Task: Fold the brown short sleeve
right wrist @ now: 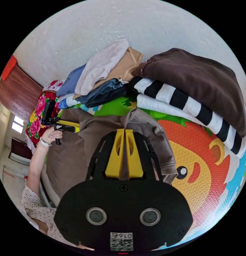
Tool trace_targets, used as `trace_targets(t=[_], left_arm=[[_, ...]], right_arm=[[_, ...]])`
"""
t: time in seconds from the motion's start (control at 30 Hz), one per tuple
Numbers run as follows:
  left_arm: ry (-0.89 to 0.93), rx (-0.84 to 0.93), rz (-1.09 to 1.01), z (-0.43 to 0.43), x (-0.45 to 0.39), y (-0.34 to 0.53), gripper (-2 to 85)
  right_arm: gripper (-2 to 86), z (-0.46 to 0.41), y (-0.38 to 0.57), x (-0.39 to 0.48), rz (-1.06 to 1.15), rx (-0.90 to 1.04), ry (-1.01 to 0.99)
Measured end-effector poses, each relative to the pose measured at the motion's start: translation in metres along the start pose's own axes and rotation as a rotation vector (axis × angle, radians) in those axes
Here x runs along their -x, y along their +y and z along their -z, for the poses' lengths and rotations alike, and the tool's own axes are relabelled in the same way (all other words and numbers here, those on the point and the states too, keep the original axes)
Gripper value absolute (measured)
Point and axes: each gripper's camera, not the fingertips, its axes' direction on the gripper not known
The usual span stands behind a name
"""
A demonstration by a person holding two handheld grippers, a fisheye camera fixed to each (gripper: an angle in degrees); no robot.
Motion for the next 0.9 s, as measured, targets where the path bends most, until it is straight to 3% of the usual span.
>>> trace_targets(t=[0.33,0.7,0.9], left_arm=[[0.17,-0.288,0.179,0.035,0.049,0.0,4.0],[0.052,-0.128,0.193,0.03,0.045,-0.014,8.0],[0.138,-0.106,0.209,0.011,0.044,-0.014,7.3]], right_arm=[[1.0,0.015,-0.008,-0.039,-0.043,-0.04,-0.053],[4.9,0.035,-0.005,-0.08,-0.092,-0.095,-0.085],[4.9,0.036,-0.005,-0.089,-0.085,-0.086,-0.087]])
